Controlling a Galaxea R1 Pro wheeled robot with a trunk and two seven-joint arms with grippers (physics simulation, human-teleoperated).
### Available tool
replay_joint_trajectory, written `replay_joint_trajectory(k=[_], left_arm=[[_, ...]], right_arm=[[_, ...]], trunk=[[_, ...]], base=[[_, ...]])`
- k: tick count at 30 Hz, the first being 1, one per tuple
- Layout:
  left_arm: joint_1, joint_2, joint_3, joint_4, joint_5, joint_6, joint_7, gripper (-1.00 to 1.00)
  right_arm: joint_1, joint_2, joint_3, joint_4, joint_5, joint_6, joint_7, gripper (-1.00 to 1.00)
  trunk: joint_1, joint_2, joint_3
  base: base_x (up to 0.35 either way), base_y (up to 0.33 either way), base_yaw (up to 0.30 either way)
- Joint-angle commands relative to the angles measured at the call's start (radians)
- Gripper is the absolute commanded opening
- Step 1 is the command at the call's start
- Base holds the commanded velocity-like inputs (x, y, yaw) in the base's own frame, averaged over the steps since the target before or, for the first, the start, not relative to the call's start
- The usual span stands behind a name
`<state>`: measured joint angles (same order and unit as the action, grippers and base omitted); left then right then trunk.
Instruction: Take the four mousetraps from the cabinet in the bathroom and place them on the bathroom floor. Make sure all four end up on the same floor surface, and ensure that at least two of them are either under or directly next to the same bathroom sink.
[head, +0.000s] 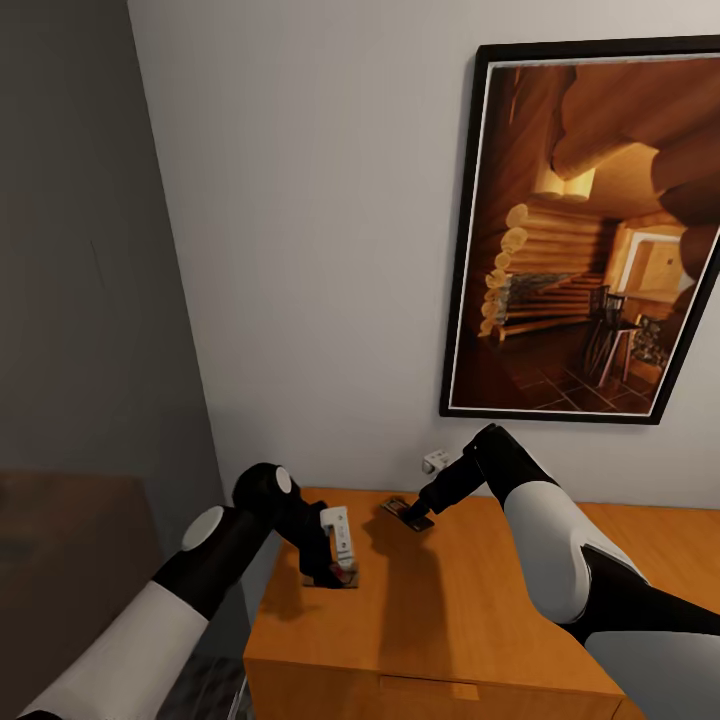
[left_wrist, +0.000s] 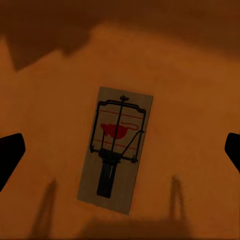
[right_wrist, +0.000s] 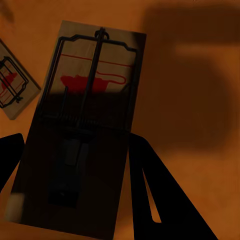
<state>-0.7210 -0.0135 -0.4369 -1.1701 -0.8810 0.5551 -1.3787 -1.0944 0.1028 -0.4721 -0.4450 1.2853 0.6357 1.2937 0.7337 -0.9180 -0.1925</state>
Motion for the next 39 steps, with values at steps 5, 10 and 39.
replay_joint_trajectory(k=[5, 10, 39], left_arm=[[0.000, 0.002, 0.069, 0.007, 0.002, -0.039, 0.000, 1.00], [0.000, 0.001, 0.119, 0.010, 0.004, -0.090, -0.001, 1.00], [0.000, -0.025, 0.136, 0.062, 0.007, -0.122, -0.005, 1.00]], right_arm=[[0.000, 0.000, 0.000, 0.000, -0.001, 0.005, 0.002, -1.00], [0.000, 0.000, 0.000, 0.000, -0.001, 0.005, 0.002, -1.00], [0.000, 0.002, 0.000, 0.000, -0.001, 0.005, 0.002, -1.00]], trunk=[[0.000, 0.000, 0.000], [0.000, 0.000, 0.000], [0.111, -0.203, -0.091]], base=[[0.000, 0.000, 0.000], [0.000, 0.000, 0.000], [0.000, 0.000, 0.000]])
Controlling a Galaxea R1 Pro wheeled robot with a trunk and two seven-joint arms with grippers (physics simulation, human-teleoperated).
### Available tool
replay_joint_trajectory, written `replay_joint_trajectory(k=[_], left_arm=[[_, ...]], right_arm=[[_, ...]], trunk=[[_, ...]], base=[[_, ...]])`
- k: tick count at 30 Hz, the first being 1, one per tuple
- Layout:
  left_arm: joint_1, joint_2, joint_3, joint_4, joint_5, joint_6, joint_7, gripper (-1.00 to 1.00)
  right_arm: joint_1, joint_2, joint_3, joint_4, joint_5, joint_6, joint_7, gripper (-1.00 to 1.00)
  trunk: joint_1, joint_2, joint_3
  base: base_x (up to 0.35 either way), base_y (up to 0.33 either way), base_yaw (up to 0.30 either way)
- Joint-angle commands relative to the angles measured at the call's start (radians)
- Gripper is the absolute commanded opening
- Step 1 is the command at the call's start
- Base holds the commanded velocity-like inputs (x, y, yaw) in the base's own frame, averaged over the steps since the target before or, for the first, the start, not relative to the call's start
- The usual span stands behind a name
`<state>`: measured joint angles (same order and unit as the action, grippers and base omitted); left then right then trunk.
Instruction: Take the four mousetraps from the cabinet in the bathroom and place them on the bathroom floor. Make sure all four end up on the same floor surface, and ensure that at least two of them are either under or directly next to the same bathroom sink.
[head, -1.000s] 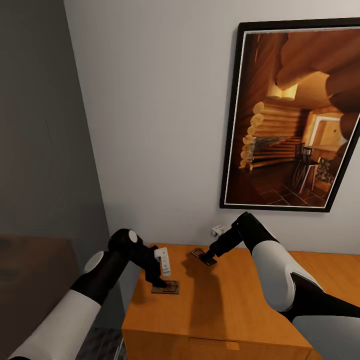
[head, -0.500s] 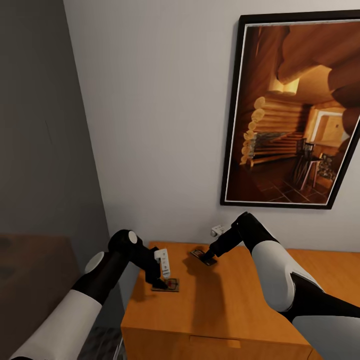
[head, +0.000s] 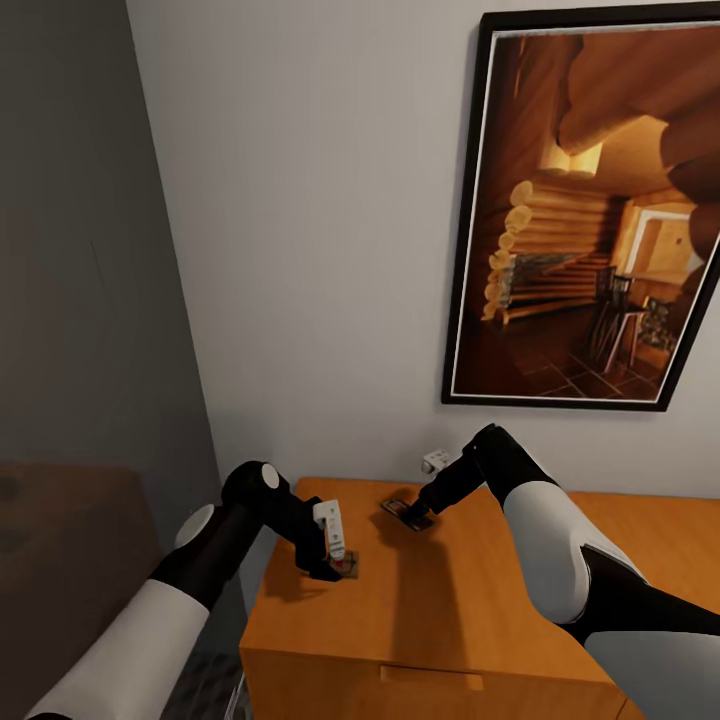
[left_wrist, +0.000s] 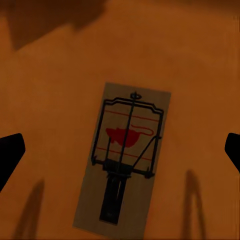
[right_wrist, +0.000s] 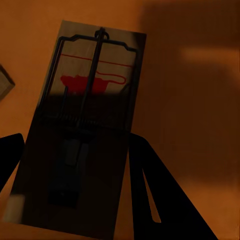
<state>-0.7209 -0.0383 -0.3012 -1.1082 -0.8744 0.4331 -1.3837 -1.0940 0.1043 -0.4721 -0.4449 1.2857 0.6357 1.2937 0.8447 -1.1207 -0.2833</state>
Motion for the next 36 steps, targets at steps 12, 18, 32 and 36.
replay_joint_trajectory(k=[12, 18, 32, 36], left_arm=[[0.000, 0.003, 0.002, 0.001, 0.001, -0.003, -0.001, 1.00], [0.000, 0.006, 0.002, 0.001, 0.001, -0.004, -0.001, 1.00], [0.000, 0.001, 0.011, 0.050, 0.018, -0.062, -0.002, 1.00], [0.000, 0.002, 0.012, 0.050, 0.029, -0.063, -0.002, 1.00]], right_arm=[[0.000, 0.000, 0.000, 0.010, -0.002, 0.002, 0.001, -1.00], [0.000, 0.000, 0.000, 0.011, -0.003, 0.002, 0.002, -1.00], [0.000, 0.000, 0.000, 0.011, -0.005, 0.002, 0.002, -1.00], [0.000, 0.000, 0.000, 0.011, -0.005, 0.002, 0.003, -1.00]], trunk=[[0.004, -0.007, -0.003], [0.004, -0.007, -0.003], [0.054, -0.098, -0.044], [0.054, -0.098, -0.044]], base=[[0.000, 0.000, 0.000], [0.000, 0.000, 0.000], [0.000, 0.000, 0.000], [0.000, 0.000, 0.000]])
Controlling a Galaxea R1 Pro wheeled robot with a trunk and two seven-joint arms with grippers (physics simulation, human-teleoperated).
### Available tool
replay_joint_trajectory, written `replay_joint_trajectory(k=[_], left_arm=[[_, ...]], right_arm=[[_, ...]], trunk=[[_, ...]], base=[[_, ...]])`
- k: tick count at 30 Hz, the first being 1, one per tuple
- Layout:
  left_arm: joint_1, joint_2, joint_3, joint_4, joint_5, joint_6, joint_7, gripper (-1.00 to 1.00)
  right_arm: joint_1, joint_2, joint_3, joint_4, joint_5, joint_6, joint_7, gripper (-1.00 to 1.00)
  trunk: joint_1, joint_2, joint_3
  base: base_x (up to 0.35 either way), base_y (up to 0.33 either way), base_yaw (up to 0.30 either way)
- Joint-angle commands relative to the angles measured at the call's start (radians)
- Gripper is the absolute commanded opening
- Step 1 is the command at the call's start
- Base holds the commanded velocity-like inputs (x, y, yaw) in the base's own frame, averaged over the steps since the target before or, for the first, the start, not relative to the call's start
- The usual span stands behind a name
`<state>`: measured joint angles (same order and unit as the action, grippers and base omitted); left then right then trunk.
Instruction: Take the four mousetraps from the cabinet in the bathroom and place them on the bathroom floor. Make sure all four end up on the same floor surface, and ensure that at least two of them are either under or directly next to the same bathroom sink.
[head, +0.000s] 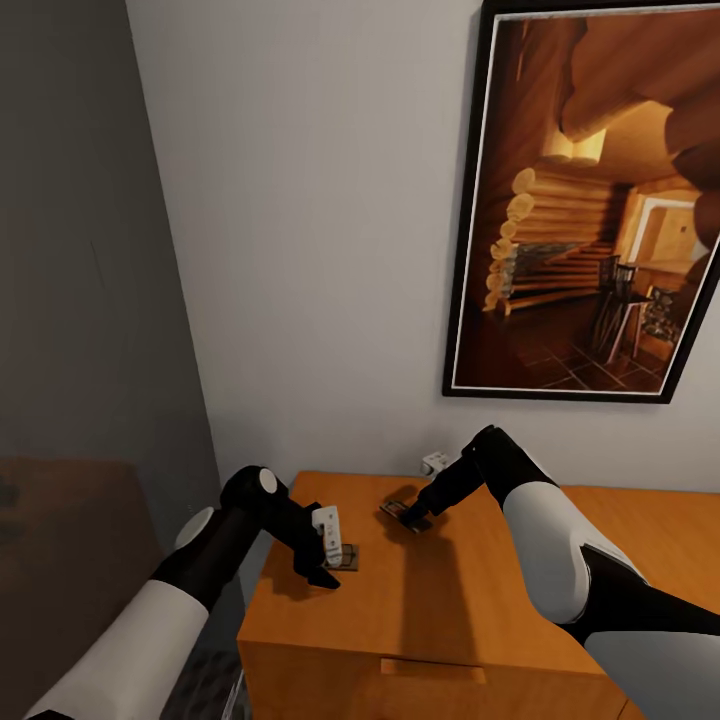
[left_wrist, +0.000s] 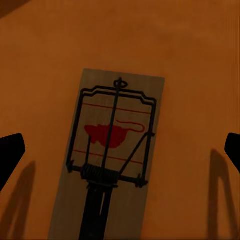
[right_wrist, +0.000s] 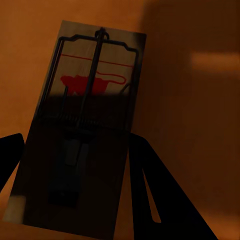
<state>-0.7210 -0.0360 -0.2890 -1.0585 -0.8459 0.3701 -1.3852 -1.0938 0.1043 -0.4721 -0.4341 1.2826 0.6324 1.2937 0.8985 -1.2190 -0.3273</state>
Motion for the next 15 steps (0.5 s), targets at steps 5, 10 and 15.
replay_joint_trajectory(k=[5, 10, 15], left_arm=[[0.000, 0.004, 0.002, 0.000, 0.003, 0.000, 0.001, 1.00], [0.000, 0.008, 0.009, 0.001, 0.004, -0.001, 0.002, 1.00], [0.000, 0.009, 0.051, 0.001, 0.005, -0.005, 0.003, 1.00]], right_arm=[[0.000, 0.000, 0.000, 0.000, -0.002, 0.006, 0.003, -1.00], [0.000, 0.000, 0.000, 0.000, -0.002, 0.005, 0.003, -1.00], [0.000, 0.000, 0.000, 0.000, -0.002, 0.005, 0.002, -1.00]], trunk=[[0.000, 0.000, 0.000], [0.000, 0.000, 0.000], [0.000, 0.000, 0.000]], base=[[0.000, 0.000, 0.000], [0.000, 0.000, 0.000], [0.000, 0.000, 0.000]])
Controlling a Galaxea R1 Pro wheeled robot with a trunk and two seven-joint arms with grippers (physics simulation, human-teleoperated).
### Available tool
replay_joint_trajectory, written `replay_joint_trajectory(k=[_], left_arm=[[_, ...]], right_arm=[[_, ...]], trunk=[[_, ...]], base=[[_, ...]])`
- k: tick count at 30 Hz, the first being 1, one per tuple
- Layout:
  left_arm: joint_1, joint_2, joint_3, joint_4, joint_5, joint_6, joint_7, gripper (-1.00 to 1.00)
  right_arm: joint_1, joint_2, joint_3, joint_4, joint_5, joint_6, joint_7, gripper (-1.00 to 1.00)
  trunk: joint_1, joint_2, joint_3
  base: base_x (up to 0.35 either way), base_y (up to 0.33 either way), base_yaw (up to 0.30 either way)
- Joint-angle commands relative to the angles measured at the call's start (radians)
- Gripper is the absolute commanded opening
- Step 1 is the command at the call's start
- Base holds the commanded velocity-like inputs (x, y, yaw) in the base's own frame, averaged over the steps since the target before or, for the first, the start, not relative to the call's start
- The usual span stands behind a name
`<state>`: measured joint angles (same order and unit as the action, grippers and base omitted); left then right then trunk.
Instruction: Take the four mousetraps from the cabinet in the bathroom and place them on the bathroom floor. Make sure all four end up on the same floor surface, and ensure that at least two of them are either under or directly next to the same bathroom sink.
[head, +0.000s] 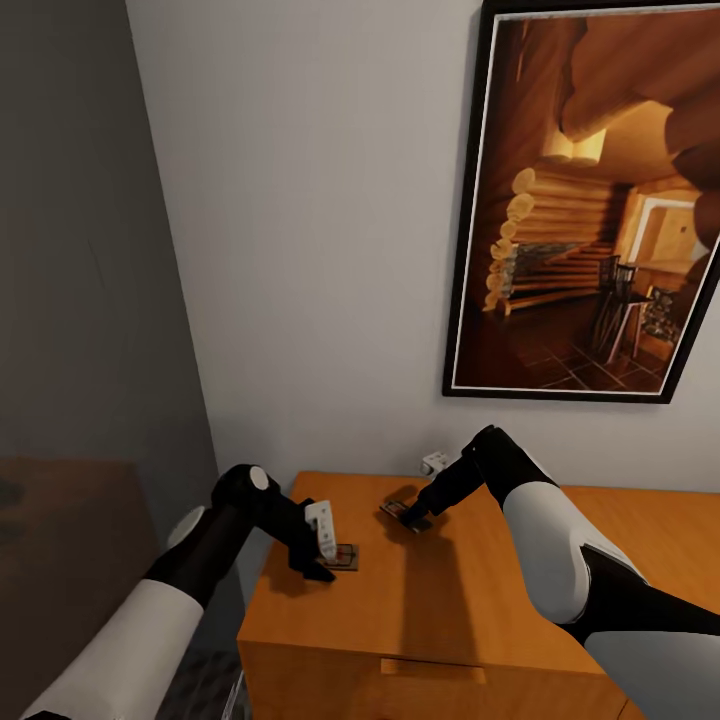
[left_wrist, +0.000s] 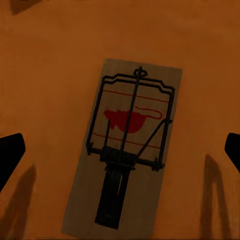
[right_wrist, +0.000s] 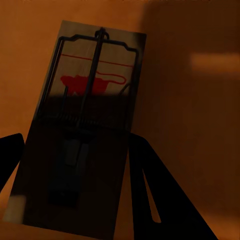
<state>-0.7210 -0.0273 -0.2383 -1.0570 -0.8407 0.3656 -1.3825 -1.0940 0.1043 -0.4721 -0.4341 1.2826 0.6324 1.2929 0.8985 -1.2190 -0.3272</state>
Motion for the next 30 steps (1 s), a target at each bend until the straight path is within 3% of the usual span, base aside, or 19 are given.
replay_joint_trajectory(k=[1, 7, 15, 30], left_arm=[[0.000, 0.000, 0.004, 0.000, 0.000, 0.000, 0.000, 1.00], [0.000, 0.000, 0.017, 0.000, 0.001, -0.002, -0.001, 1.00], [0.000, -0.006, 0.019, 0.022, 0.001, -0.002, 0.001, 1.00], [0.000, -0.008, 0.018, 0.035, 0.002, -0.024, 0.002, 1.00]], right_arm=[[0.000, 0.000, 0.000, 0.000, -0.002, 0.005, 0.002, -1.00], [0.000, 0.000, 0.000, 0.000, -0.002, 0.004, 0.003, -1.00], [0.000, 0.000, 0.000, 0.000, -0.002, 0.004, 0.003, -1.00], [0.000, 0.000, 0.000, 0.000, -0.002, 0.004, 0.003, -1.00]], trunk=[[0.000, 0.000, 0.000], [0.000, 0.000, 0.000], [0.031, -0.056, -0.025], [0.031, -0.056, -0.025]], base=[[0.000, 0.000, 0.000], [0.000, 0.000, 0.000], [0.000, 0.000, 0.000], [0.000, 0.000, 0.000]])
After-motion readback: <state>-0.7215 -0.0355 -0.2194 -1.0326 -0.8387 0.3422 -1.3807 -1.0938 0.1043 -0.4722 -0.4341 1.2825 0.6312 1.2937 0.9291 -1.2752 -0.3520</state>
